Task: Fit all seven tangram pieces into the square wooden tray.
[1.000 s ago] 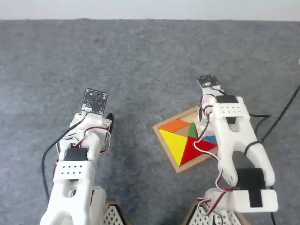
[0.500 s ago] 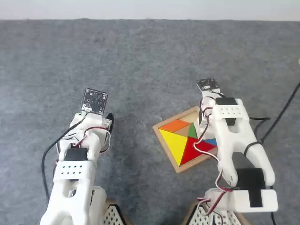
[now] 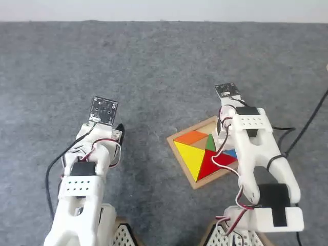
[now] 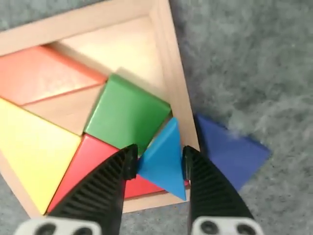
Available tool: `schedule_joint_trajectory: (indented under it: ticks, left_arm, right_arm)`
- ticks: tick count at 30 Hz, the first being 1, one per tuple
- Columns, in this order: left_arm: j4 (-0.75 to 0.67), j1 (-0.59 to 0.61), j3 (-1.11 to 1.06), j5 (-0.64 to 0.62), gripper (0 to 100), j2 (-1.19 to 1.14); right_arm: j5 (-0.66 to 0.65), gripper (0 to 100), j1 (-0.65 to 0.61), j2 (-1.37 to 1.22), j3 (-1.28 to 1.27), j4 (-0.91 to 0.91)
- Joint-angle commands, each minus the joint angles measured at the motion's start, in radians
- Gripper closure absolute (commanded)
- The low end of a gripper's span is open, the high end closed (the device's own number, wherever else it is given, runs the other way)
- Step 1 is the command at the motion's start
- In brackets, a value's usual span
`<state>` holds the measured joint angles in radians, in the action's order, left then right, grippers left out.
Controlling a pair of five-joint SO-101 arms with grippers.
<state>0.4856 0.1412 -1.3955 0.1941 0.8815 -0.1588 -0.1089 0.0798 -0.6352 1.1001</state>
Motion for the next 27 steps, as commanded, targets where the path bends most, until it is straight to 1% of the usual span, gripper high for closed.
schedule_joint_trajectory:
  ticks: [1,8,14,21,23,27]
  left_arm:
    - [-0.018,-0.003,0.012,0.008,83,0.006]
    - [-0.018,-0.003,0.012,0.008,83,0.006]
    - [-0.018,-0.003,0.012,0.008,83,0.006]
    - [-0.018,-0.003,0.012,0.008,83,0.005]
    - [-0.018,-0.003,0.012,0.008,83,0.005]
    - [-0.018,-0.005,0.012,0.008,83,0.005]
  right_arm:
    - [0.011,88.6,-0.002,0.053,0.006,-0.012]
    - [0.009,88.1,-0.008,0.053,0.006,-0.007]
    - [0.012,78.6,-0.008,0.053,0.006,-0.005]
    - [0.012,77.8,-0.008,0.056,0.005,-0.005]
    - [0.011,77.9,0.008,0.064,0.008,-0.004]
    - [0.005,77.9,0.096,0.102,0.014,-0.004]
